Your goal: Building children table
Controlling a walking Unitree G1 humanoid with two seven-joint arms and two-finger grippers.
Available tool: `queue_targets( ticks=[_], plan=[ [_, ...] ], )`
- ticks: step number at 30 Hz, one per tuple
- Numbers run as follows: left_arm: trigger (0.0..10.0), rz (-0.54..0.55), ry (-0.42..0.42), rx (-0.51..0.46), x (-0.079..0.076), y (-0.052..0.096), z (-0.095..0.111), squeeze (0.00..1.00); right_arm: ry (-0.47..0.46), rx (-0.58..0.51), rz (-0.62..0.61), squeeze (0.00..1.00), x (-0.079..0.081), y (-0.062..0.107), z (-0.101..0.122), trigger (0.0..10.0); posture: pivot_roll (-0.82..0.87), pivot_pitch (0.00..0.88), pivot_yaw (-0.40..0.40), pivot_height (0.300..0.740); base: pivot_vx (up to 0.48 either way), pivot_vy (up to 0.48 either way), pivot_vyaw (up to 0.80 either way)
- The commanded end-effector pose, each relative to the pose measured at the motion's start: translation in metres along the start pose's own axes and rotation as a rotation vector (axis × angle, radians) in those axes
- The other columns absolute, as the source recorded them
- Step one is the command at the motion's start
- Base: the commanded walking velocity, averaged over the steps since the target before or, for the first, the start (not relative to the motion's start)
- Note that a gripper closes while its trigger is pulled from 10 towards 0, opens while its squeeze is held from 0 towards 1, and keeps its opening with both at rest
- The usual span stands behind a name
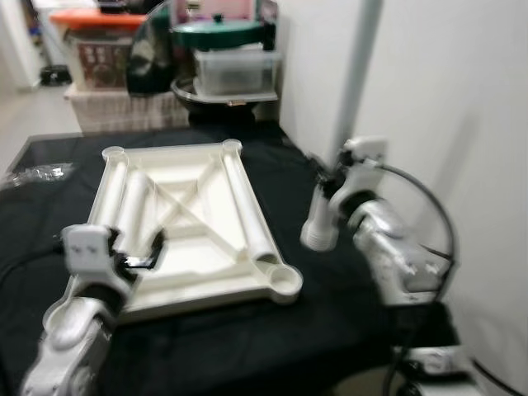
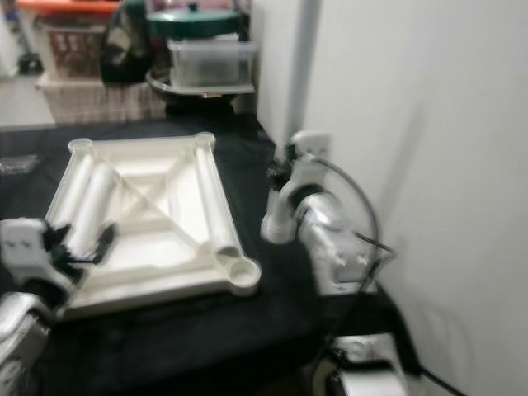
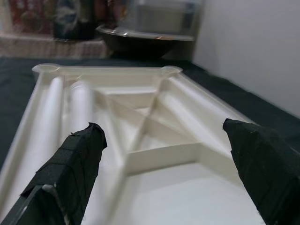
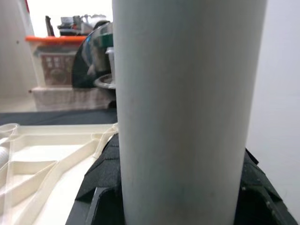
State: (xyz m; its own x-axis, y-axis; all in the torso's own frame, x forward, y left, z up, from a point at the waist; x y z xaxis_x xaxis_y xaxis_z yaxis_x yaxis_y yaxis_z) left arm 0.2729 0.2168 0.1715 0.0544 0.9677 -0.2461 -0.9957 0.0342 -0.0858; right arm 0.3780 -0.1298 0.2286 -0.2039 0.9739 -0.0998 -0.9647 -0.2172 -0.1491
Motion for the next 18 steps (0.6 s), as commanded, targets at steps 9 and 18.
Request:
queue_targets(
  ticks=[9, 18],
  plan=[
    [10.0, -0.02, -0.051, 0.016, -0.006, 0.0, -0.006, 0.0, 0.032, -0.017, 0.057, 0.0, 0.015, -0.001, 0.006, 10.0, 0.07, 0.0, -0.072, 0.74, 0.0, 0.0, 0.0],
    [10.0, -0.05, -0.113, 0.047, -0.016, 0.0, -0.014, 0.0, 0.025, -0.003, 0.065, 0.0, 0.017, 0.0, 0.003, 10.0, 0.07, 0.0, -0.072, 0.74, -0.058, 0.0, 0.0]
  ],
)
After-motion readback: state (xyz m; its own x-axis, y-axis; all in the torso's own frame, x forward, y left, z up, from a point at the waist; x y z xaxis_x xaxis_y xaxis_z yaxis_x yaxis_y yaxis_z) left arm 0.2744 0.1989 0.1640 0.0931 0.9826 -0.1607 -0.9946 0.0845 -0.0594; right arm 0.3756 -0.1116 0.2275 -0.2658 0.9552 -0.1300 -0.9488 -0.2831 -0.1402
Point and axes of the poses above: a point about 5 cm out from each wrist's last joint towards the gripper, its own y axis pointing back from the gripper into the wrist, its own z axis along the axis of the wrist's last joint, x = y × z, the point moved 3 cm from there along -y, pointing out of the wrist towards the gripper, and after that the axes turned 10 degrees about y, right-handed, at the moved point
